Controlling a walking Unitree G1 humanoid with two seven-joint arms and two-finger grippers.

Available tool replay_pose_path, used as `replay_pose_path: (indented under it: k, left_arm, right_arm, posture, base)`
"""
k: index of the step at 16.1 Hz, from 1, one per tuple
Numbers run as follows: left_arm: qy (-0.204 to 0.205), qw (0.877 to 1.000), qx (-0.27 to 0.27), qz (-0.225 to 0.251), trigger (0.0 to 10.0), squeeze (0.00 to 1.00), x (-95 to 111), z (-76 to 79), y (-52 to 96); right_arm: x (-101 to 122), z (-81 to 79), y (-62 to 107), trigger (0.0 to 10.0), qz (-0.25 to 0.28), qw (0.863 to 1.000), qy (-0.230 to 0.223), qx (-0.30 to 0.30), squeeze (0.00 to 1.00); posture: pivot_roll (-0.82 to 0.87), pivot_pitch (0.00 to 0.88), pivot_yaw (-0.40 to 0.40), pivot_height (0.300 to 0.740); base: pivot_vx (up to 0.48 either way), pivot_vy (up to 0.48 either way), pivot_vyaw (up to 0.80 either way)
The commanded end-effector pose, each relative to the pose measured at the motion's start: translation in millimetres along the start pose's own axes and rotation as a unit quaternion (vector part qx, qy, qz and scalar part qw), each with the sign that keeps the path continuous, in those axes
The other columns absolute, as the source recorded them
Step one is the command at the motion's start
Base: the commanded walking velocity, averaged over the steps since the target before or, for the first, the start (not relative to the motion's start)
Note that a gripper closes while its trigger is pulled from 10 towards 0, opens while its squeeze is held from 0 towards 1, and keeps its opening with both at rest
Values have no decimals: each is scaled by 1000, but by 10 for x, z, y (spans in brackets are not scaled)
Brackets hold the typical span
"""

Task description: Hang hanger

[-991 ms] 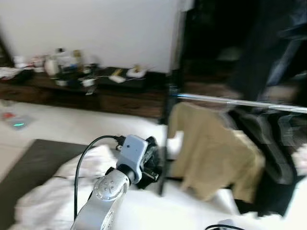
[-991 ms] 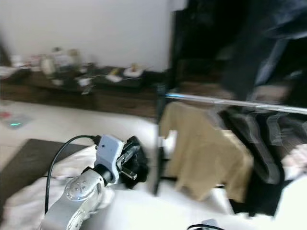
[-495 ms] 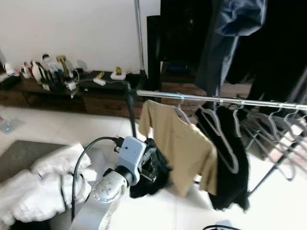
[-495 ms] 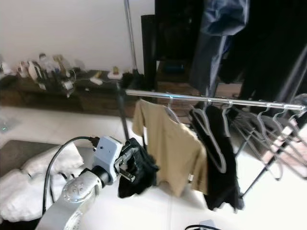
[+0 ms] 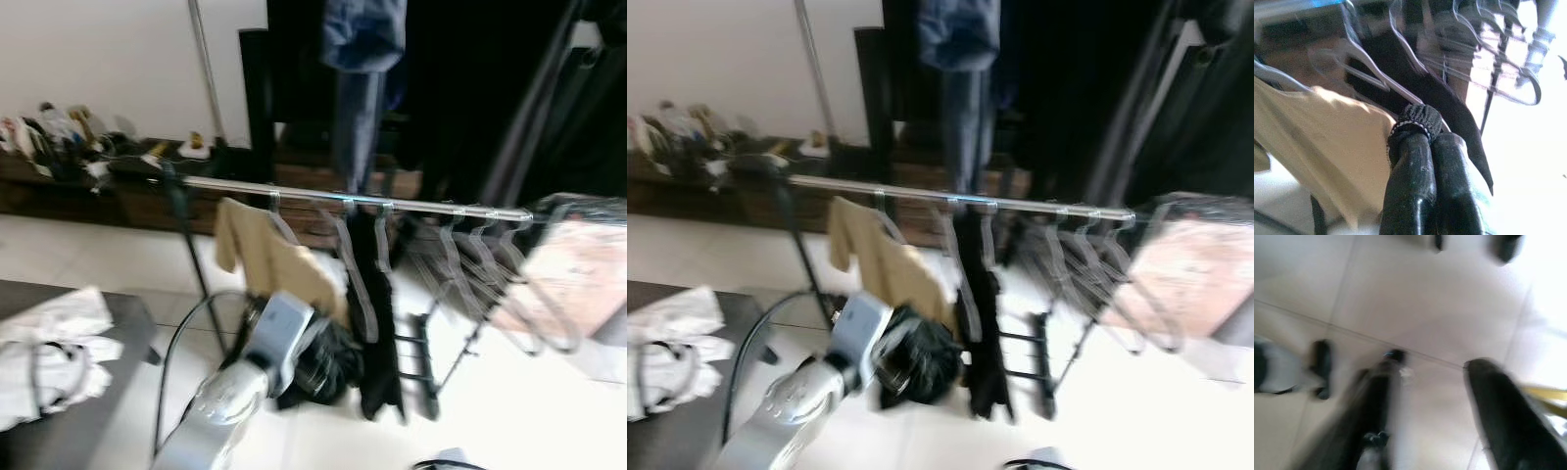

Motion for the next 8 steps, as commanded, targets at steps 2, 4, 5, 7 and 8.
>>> replay_pose_path:
  k: [2, 4, 5, 7, 8]
  left_arm:
    - [-13, 999, -31, -28, 10000, 0, -52, 129, -46]
    - [-20, 998, -37, -56, 10000, 0, -124, 176, -69]
    - [-14, 996, -43, -70, 10000, 0, -155, 213, -94]
    - [12, 994, -37, -105, 10000, 0, -212, 250, -163]
    - [27, 992, -40, -114, 10000, 0, -215, 279, -194]
  right_arm:
    - [5, 49, 14, 10000, 12, 1000, 18, -1, 0]
    - [15, 30, 15, 10000, 20, 999, 23, 11, 0]
    - [26, 18, 16, 10000, 22, 999, 40, 21, 0]
    - [55, -19, 19, 10000, 32, 996, 71, 47, 0]
    - [71, -30, 21, 10000, 47, 996, 51, 49, 0]
  posture:
    - [-7, 57, -27, 740]
    - [-18, 59, -29, 740]
    - [-20, 59, -33, 740]
    - [-30, 57, -35, 740]
    - [-36, 56, -35, 740]
  base:
    - [0, 0, 0]
    - [0, 0, 0]
    - [0, 0, 0]
    - [0, 0, 0]
    - [0, 0, 0]
Point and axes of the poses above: a point about 5 cm out from each wrist's last joint towards the gripper, its own y axis pointing back from the gripper into the wrist, its own x axis along the axis of the wrist's last joint, z = x × y, the point moved 1 cm from there along -y, pointing out of the wrist towards the gripper, and after that the axes turned 1 degree about -y, right-handed, at the moved point
